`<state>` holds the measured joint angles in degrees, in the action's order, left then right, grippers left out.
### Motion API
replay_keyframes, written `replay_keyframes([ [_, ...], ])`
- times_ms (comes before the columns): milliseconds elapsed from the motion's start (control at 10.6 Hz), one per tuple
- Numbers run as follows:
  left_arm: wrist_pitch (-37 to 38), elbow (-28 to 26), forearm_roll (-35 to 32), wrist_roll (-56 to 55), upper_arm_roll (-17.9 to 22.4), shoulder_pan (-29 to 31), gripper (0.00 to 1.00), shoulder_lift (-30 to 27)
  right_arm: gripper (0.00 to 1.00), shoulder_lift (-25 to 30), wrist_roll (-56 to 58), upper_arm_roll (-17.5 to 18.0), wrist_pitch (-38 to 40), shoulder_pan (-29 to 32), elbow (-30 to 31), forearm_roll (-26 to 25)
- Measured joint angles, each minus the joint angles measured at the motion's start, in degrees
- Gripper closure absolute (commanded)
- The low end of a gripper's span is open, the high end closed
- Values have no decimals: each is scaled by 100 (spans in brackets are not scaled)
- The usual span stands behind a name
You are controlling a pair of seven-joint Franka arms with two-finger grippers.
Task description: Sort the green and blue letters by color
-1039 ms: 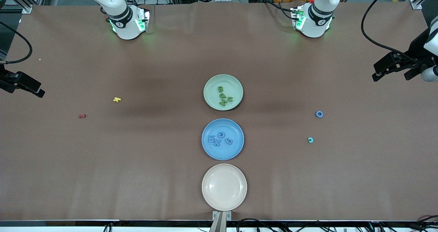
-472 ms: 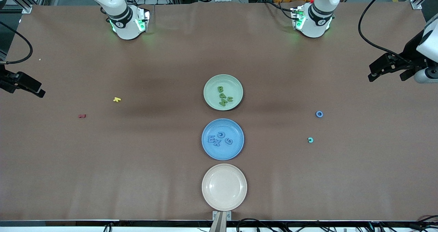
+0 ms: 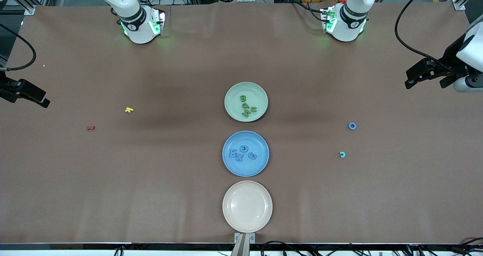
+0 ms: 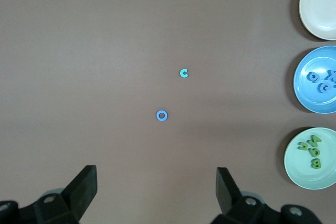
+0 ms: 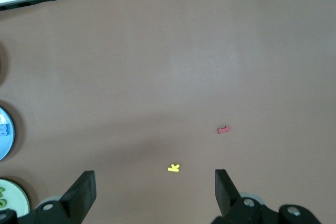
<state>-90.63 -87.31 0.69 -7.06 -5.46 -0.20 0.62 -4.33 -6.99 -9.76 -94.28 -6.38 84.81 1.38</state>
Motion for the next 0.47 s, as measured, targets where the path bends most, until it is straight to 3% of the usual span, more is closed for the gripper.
replay_keyframes([
  [472, 2, 32, 0, 0, 0, 1, 0, -23, 0, -4, 0, 0, 0, 0, 5, 0],
])
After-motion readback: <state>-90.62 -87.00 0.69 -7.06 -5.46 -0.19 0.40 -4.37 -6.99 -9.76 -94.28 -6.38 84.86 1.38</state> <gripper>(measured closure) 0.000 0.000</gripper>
